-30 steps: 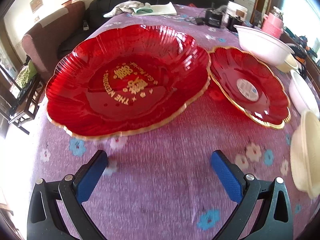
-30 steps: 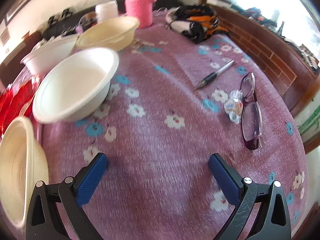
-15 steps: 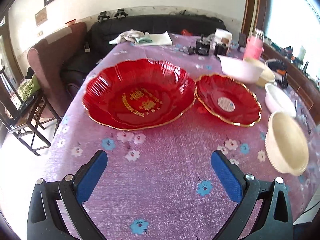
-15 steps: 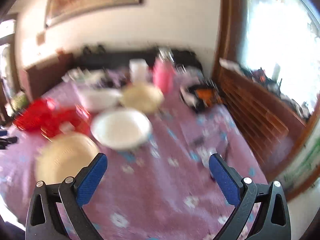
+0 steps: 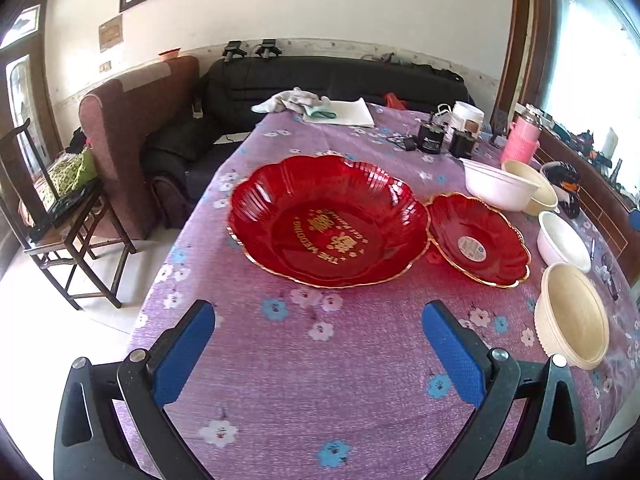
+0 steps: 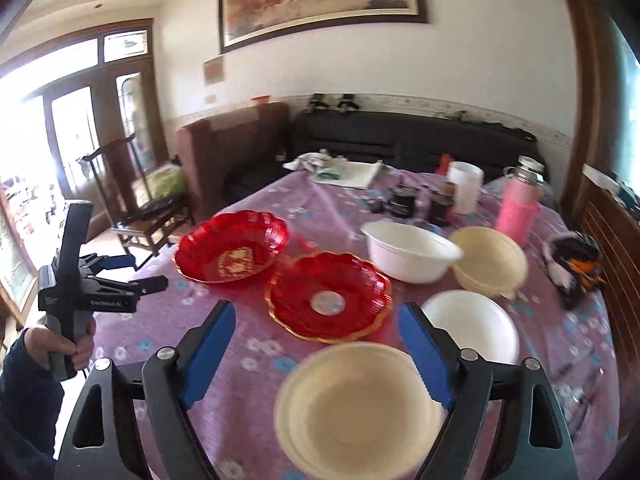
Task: Organize plates and bowls
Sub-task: 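Move both tools toward the large red 'THE WEDDING' plate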
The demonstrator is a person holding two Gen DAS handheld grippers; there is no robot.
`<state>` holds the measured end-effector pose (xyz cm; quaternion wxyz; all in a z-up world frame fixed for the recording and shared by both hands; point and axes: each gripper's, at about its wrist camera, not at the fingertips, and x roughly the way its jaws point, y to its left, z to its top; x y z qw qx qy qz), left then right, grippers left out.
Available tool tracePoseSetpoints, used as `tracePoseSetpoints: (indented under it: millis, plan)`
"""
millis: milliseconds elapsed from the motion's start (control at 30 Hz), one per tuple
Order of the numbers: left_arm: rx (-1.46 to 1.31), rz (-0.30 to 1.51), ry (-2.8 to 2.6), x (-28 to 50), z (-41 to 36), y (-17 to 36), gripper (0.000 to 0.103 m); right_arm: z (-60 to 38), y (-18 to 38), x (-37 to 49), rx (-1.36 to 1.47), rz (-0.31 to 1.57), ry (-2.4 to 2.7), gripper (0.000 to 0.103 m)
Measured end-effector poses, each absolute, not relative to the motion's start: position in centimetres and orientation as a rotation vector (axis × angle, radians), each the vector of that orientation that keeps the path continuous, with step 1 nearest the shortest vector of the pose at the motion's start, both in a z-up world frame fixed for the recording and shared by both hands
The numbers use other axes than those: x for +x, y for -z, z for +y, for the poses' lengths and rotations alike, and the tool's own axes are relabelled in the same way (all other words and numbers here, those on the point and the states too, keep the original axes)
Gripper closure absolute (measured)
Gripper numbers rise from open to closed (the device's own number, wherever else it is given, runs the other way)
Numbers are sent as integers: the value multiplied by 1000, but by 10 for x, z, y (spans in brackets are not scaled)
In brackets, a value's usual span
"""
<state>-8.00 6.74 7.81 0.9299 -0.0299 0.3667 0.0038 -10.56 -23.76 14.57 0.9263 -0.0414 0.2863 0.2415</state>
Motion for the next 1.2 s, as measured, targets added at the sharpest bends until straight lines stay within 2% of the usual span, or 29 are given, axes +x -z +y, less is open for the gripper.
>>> tracePoseSetpoints:
  millis: [500, 900, 1200]
  plan:
    - [-40, 723, -50, -84, 86, -67, 0, -140, -123, -79, -263, 645, -484, 16]
    - [-46, 728, -62, -80, 91, -66, 0, -122, -113, -70, -415, 646, -365, 16]
    - [-53, 752, -39, -54, 98, -82, 0, -117, -113, -51, -396, 692, -417, 16]
